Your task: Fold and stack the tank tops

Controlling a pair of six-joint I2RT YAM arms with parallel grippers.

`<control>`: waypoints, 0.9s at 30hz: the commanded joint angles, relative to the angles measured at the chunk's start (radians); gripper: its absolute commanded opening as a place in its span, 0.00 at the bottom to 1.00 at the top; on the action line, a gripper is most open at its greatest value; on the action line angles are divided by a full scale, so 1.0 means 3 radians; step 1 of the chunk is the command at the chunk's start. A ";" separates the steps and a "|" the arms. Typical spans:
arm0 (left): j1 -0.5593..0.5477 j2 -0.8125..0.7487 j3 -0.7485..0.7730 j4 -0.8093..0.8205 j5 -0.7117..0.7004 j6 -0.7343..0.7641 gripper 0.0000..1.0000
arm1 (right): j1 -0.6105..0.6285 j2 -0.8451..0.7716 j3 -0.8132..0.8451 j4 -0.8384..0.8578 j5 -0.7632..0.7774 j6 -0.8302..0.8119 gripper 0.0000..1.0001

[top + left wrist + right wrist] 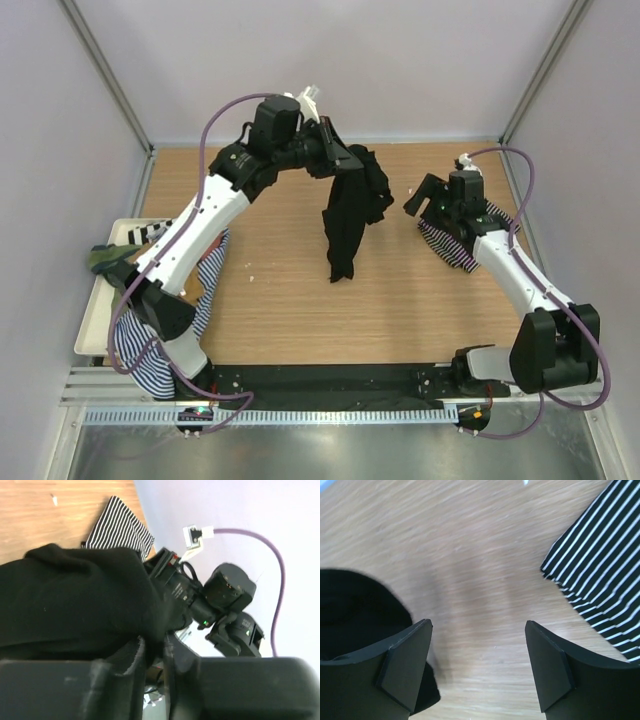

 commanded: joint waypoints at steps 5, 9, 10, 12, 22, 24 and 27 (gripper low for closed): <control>0.0329 -0.0106 -0.0998 0.0013 -0.0242 0.0123 0.79 | 0.0073 -0.0246 -0.0258 0.0321 -0.0402 -0.0183 0.81; 0.0319 -0.0361 -0.1402 -0.0198 -0.0953 0.0339 0.85 | 0.0114 -0.0185 -0.0314 0.0352 -0.0504 -0.0265 0.79; 0.0319 -0.0412 -0.1529 -0.0228 -0.1046 0.0364 0.85 | 0.0140 -0.0154 -0.0304 0.0367 -0.0525 -0.0265 0.78; 0.0299 -0.0530 -0.1688 -0.0249 -0.1251 0.0461 0.85 | 0.0226 -0.0032 -0.0289 0.0408 -0.0591 -0.0285 0.76; 0.0099 -0.0239 -0.2164 0.0246 -0.1246 0.0569 0.84 | 0.0651 0.0919 0.0293 0.0245 -0.0311 -0.0357 0.69; 0.0099 -0.0198 -0.2226 0.0445 -0.1170 0.0574 0.83 | 0.0753 0.1067 0.0350 0.0229 -0.0265 -0.0392 0.72; 0.0094 -0.0147 -0.2328 0.0737 -0.1007 0.0574 0.83 | 0.0840 0.1247 0.0472 0.0158 -0.0163 -0.0367 0.72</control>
